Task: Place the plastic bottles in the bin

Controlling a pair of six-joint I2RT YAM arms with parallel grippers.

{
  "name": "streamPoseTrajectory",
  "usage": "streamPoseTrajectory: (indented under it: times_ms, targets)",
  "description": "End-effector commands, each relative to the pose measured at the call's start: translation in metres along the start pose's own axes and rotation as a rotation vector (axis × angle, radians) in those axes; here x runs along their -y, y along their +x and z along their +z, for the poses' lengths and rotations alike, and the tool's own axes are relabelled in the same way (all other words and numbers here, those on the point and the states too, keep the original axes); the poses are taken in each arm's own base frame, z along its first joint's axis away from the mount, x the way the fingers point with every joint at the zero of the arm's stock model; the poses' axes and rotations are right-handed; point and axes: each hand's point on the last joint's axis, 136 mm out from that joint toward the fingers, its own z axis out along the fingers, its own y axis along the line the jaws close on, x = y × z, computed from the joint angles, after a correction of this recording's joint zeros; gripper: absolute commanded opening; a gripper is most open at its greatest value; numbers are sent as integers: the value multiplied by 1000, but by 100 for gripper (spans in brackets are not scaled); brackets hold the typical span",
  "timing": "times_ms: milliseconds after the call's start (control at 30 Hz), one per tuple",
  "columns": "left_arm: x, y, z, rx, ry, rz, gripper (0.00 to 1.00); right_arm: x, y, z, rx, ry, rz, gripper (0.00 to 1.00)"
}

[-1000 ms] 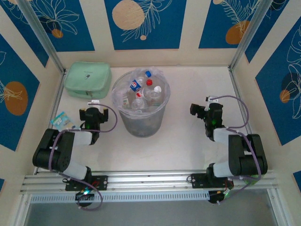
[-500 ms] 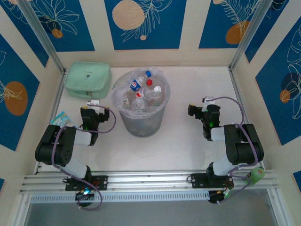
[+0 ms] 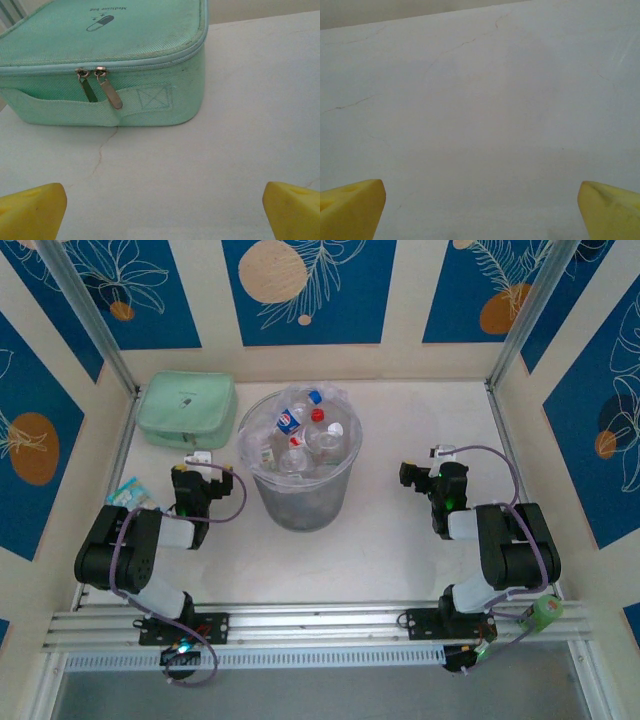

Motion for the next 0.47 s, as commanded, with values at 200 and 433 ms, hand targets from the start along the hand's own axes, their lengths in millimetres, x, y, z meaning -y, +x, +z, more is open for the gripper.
streamPoseTrajectory:
  times_ms: [200,433]
  targets:
    - [-5,-3,0,21,-18,-10,100,-3,-15,0,48,-12,-19,99]
    - [-6,-3,-1,21,-19,-10,100,-4,-16,-1,57,-10,-25,99]
